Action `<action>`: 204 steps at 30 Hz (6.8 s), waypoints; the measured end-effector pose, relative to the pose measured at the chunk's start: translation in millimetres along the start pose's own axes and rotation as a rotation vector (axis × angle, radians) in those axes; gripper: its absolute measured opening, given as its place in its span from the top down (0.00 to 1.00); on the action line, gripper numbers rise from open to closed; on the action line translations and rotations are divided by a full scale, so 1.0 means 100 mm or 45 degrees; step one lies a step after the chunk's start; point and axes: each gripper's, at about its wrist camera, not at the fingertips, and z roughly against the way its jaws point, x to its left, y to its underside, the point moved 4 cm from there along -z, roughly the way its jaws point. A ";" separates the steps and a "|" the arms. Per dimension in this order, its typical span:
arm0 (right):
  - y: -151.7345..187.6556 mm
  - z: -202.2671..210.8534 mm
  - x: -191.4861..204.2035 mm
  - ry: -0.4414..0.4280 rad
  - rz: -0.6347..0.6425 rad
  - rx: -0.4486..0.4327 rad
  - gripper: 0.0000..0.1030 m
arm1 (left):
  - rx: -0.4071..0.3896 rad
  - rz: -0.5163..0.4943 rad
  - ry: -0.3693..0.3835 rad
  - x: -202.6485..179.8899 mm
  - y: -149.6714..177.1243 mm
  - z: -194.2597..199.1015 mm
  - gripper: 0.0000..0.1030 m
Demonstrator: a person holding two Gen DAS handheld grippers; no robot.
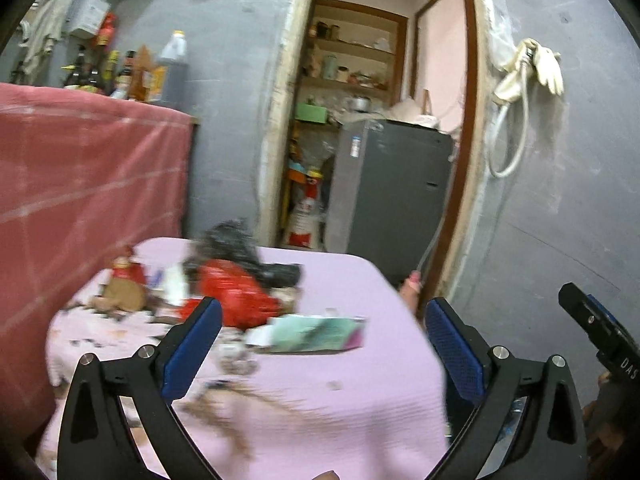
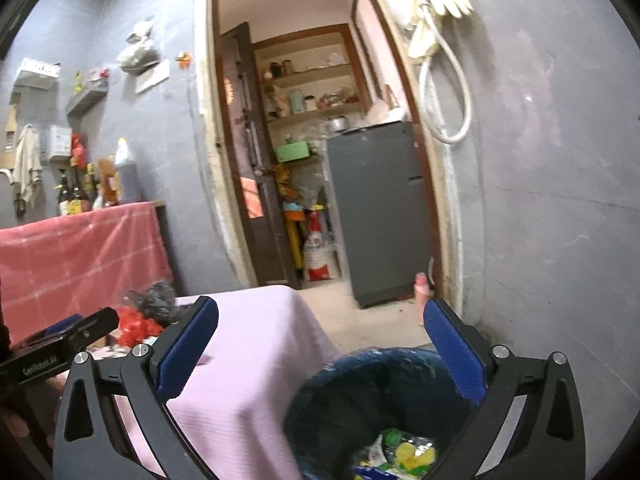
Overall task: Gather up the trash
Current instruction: 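Move both open tools back over the table toward the remaining trash, then grasp the red paper cup with the left tool while the right tool grasps the striped wrapper, then carry the red cup with the left tool while the right tool carries the striped wrapper to the bin, then open the left tool over the bin while the right tool drops the striped wrapper in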
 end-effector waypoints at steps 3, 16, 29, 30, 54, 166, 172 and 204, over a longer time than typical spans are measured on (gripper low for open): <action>0.01 -0.02 0.20 -0.038 0.018 0.003 0.00 | -0.017 0.009 -0.057 0.26 0.01 0.15 0.04; 0.21 -0.39 1.03 -0.194 0.129 0.105 0.00 | 0.022 0.049 -0.314 1.33 0.21 0.31 0.04; 0.46 -0.80 1.67 -0.358 0.194 0.277 0.00 | 0.144 0.108 -0.381 2.02 0.25 -0.10 0.04; 0.49 -0.84 1.72 -0.372 0.197 0.298 0.00 | 0.154 0.116 -0.375 2.06 0.23 -0.14 0.04; 1.03 -1.32 2.20 -0.468 0.302 0.597 0.75 | 0.290 0.214 -0.201 2.15 0.03 -0.68 0.04; 0.93 -0.08 -1.29 0.186 -0.224 0.296 0.77 | 0.403 -0.010 0.258 -1.74 1.02 -0.96 0.50; 1.04 -0.16 -1.32 0.191 -0.245 0.352 0.77 | 0.487 -0.020 0.232 -1.74 1.10 -1.09 0.50; 0.46 0.03 -1.13 0.204 -0.210 0.168 0.24 | 0.248 0.057 0.277 -1.37 0.49 -0.53 0.30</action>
